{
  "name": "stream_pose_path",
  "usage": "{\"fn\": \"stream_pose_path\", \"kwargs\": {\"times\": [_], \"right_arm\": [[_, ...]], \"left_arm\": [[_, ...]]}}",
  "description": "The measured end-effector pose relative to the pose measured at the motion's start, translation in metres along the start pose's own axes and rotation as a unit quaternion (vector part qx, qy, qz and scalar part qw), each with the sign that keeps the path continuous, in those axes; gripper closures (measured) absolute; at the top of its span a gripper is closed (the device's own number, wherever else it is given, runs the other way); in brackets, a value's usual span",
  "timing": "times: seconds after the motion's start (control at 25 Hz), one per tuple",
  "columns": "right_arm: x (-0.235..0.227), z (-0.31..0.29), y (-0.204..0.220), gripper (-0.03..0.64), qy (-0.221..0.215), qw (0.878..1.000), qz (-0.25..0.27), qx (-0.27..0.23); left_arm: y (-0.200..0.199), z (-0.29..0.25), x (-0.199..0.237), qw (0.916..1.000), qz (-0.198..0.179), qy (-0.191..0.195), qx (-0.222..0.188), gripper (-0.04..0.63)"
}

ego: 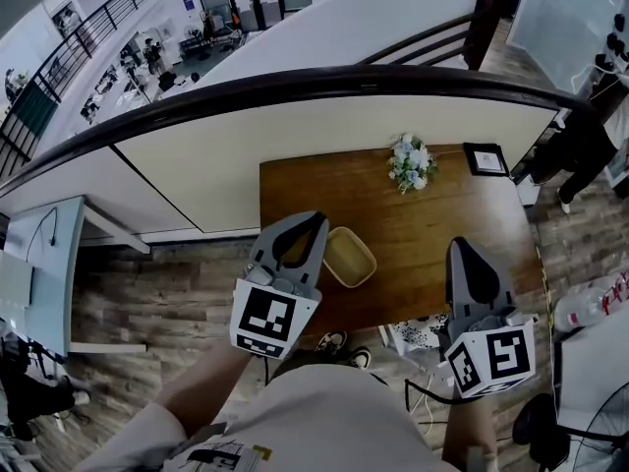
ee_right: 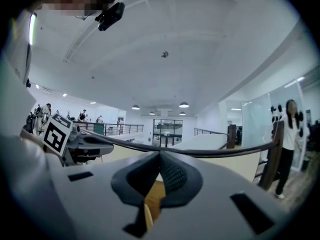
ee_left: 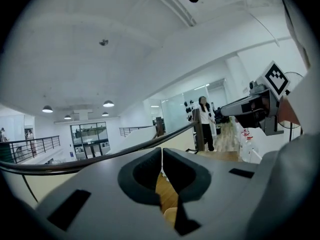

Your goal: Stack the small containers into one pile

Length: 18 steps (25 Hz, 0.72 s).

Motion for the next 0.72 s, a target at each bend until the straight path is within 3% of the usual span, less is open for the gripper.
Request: {"fn": "stream_pose_path", "kwargs": {"times": [0.72], "right_arm": [[-0.0026,-0.004,0.0072,0.614,-0.014,1.0,-0.015,0.009]], "left_arm": [[0.0005,-0.0064,-0.0034,0.9999,-0.007,-0.002,0.012,0.589]]}}
Point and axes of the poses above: the fingertips, and each gripper's own axes: z backward along the fingers, x to its left, y out of its underside, the point moved 8 cm from there along z, backward along the fingers, and after that the axes turned 8 degrees about -y, right-handed, at the moved point
